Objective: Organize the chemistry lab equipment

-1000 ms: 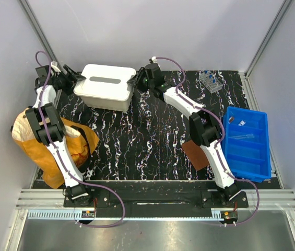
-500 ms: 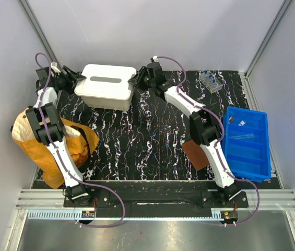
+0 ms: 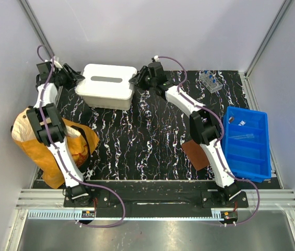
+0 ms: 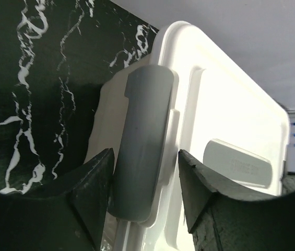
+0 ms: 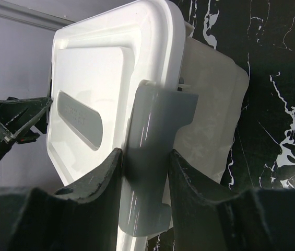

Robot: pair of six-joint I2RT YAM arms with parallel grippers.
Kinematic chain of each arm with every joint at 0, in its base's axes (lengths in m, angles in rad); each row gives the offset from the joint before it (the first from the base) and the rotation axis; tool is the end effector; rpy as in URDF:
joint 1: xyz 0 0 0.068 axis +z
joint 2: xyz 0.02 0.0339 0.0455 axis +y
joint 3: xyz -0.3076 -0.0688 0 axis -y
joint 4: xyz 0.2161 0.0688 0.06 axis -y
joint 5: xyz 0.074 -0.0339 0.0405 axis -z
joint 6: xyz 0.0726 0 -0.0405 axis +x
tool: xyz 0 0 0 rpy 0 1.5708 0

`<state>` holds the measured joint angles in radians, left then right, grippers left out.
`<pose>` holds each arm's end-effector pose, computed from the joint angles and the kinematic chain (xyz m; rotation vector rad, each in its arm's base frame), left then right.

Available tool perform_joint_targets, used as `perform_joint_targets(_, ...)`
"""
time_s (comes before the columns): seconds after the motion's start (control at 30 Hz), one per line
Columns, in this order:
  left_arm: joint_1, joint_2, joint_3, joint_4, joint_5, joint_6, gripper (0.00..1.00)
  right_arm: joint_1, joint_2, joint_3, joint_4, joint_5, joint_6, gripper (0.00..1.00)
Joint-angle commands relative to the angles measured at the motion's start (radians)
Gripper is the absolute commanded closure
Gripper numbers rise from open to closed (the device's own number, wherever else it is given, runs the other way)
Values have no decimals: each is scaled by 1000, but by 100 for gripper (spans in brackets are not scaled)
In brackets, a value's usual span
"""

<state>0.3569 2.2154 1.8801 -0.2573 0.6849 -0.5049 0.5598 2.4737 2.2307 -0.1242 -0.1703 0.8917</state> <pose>0.5189 0.1445 0.2722 -0.5114 2.0594 -0.8232 0.5201 0.3405 0.2580 0.2257 2.0934 1.0923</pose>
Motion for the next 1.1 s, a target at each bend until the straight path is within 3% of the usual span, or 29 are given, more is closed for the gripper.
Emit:
perform_joint_targets(0.0,-65,-36,129,-158,-105,179,45,9,8,66,63,-34,-7,75)
perform_joint_targets(0.23,-117,-43,155,-238,-257,290,48,12,34,93,51,-43,16,76)
perform_joint_targets(0.73,-196,-23,228,-298,-413,396,57,63,105,159,43,-43,73,78)
perform_joint_targets(0.97,-170,-13,278,-329,-504,342,35,66,100,87,150,-11,229,77)
perform_joint_targets(1.07,-141,-17,283,-324,-512,304,34,66,88,47,208,11,286,76)
